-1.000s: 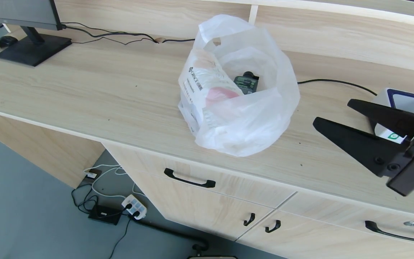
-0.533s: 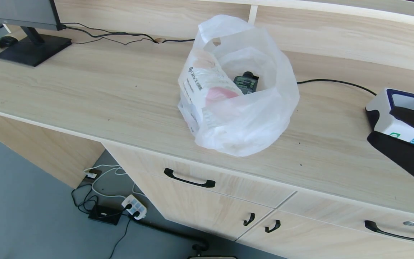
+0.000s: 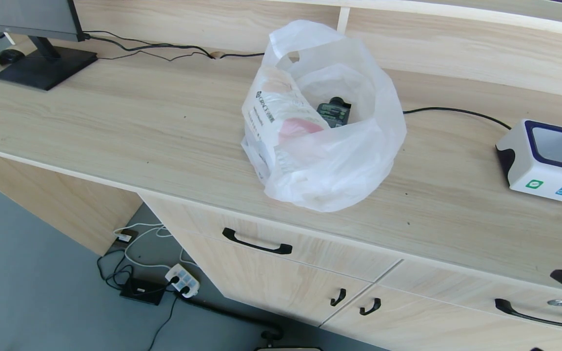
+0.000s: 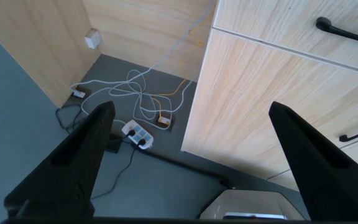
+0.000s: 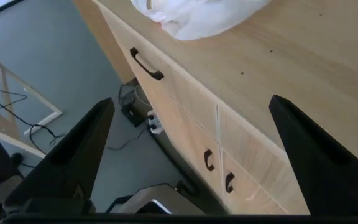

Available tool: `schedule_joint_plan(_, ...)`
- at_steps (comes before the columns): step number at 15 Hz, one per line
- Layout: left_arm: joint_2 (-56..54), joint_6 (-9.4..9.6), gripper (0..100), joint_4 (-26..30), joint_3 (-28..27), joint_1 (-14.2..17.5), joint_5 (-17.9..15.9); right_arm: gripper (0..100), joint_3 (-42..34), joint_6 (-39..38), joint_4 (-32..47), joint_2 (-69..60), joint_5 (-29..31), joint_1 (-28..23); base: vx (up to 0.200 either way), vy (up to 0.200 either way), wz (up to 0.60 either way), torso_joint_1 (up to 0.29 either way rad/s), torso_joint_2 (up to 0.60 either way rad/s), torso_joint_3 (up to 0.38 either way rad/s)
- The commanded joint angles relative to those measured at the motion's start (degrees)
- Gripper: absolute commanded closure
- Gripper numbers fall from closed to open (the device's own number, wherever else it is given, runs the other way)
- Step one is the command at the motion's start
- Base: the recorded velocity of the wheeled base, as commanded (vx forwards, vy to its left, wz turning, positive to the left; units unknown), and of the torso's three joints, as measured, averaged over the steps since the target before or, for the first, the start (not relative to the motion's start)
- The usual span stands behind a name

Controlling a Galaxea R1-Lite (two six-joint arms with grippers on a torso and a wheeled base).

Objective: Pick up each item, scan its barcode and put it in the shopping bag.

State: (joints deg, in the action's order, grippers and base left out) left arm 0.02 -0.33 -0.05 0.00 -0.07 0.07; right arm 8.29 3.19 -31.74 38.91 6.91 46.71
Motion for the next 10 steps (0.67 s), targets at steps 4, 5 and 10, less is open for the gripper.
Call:
schedule_joint_plan(4,0.06,-0.02,0,-0.04,0.00,-0.01,0.01,0,-7.59,0.06,22.69,-25.73,-6.91,0.31,0.000,0.000,0.00,0.000,0.00,0.000)
schedule_joint_plan(5,0.06,-0.02,0,-0.04,0.00,-0.01,0.01,0,-7.50,0.41,28.14,-30.47,-10.52,0.31,0.000,0.000,0.00,0.000,0.00,0.000)
schedule_joint_plan(10,0.06,-0.02,0,-0.04,0.00,-0.01,0.01,0,-6.80,0.23,32.10,-29.60,-19.39,0.83,0.000,0.000,0.00,0.000,0.00,0.000)
